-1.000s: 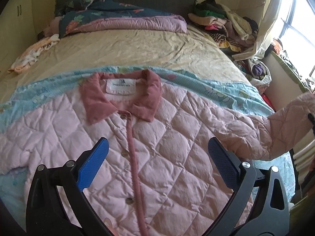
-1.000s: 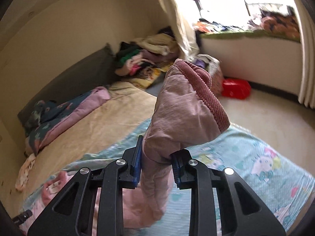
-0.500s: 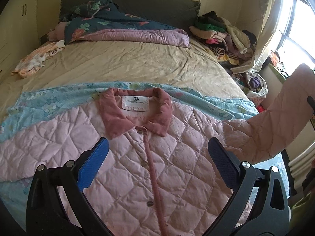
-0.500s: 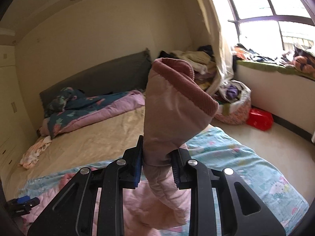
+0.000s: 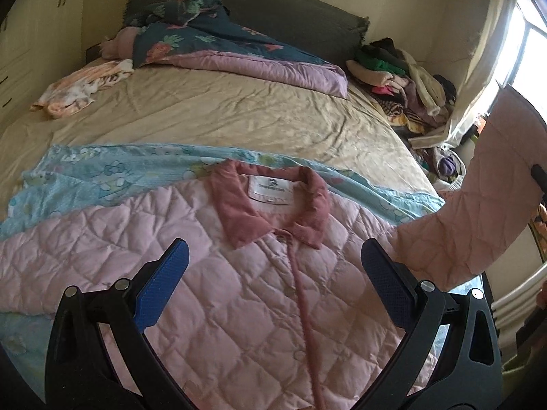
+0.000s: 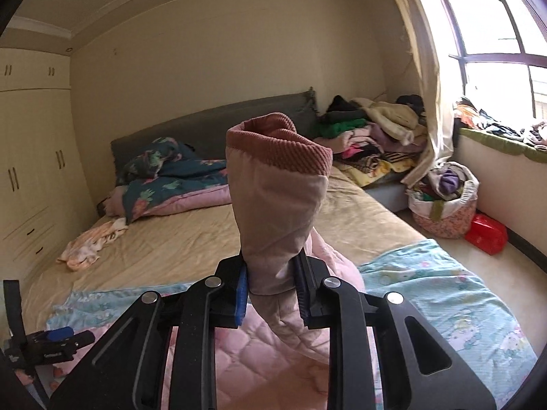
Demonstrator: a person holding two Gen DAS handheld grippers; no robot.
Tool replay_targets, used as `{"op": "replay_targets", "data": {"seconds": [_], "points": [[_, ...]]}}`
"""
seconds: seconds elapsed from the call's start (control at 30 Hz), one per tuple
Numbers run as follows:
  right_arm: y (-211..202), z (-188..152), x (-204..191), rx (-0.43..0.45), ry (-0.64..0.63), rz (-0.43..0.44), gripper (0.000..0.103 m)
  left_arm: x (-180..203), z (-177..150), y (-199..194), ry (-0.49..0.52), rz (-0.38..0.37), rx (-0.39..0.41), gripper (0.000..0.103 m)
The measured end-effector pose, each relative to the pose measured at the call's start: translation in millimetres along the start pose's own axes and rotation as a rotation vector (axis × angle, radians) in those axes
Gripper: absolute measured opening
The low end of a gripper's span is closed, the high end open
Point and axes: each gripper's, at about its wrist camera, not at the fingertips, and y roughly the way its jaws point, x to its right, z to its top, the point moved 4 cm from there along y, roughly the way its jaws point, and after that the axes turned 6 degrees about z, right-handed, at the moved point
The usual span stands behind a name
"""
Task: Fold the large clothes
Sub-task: 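Lift the sleeve up off the bed with the right gripper, then lay the sleeve across the jacket body toward the collar, open right gripper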
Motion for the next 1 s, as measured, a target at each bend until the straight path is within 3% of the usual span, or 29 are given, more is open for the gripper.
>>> {"op": "replay_targets", "data": {"seconds": [0.53,1.0], "points": [[48.0,-18.8,-111.1,-0.042,-0.062,0.143,0.021,-86.3,18.0,-3.4,-0.165,-0.033,0.012,0.095],[101.0,-91.7,-186.3,-0.170,-0.094,0.238,0.021,-129.7,0.9,10.2,-0.226,-0.012,-0.025,0.095]]}}
